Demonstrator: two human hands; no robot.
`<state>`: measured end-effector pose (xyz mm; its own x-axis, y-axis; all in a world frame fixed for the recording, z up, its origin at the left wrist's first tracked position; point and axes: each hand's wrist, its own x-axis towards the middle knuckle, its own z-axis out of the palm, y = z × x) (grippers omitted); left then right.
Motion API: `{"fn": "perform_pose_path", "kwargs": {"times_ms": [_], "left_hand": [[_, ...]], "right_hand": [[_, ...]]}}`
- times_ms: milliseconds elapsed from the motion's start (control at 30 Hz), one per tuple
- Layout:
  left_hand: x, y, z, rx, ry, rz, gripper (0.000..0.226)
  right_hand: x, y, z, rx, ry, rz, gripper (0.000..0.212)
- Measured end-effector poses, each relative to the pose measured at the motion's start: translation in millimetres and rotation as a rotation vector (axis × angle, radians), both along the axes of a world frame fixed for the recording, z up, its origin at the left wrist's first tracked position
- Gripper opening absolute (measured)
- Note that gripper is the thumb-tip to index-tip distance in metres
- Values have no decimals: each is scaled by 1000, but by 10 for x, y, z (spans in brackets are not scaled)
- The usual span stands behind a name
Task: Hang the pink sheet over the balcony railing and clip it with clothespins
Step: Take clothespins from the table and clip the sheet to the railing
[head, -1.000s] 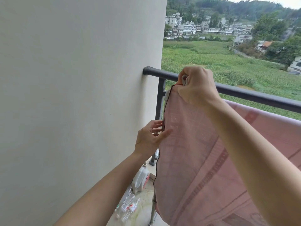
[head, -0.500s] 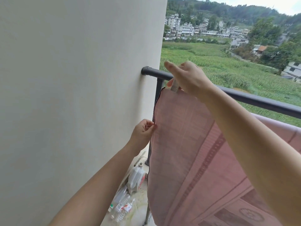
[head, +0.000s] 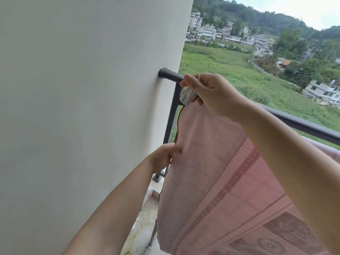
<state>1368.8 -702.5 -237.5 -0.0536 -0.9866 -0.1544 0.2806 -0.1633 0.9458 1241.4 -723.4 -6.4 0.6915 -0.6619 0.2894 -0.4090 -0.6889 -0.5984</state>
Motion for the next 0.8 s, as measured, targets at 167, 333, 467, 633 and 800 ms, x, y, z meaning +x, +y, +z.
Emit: {"fn": "perform_pose_path", "kwargs": {"times_ms": [167, 333, 467, 633, 800], "left_hand": [[143, 17, -342, 32, 20, -30, 44], [157, 38, -548, 109, 35, -3, 35], [82, -1, -591, 78, 68, -11, 31], [43, -69, -722, 48, 208, 182, 24], [60, -99, -733, 18, 161, 251, 30]], "right_hand": [[128, 4, -123, 14, 76, 64, 51], [364, -15, -280, -22, 173, 84, 41], [540, -93, -477, -23, 232, 123, 31], [682, -234, -738, -145, 422, 117, 42], [845, -327, -853, -211, 531, 33, 66]]}}
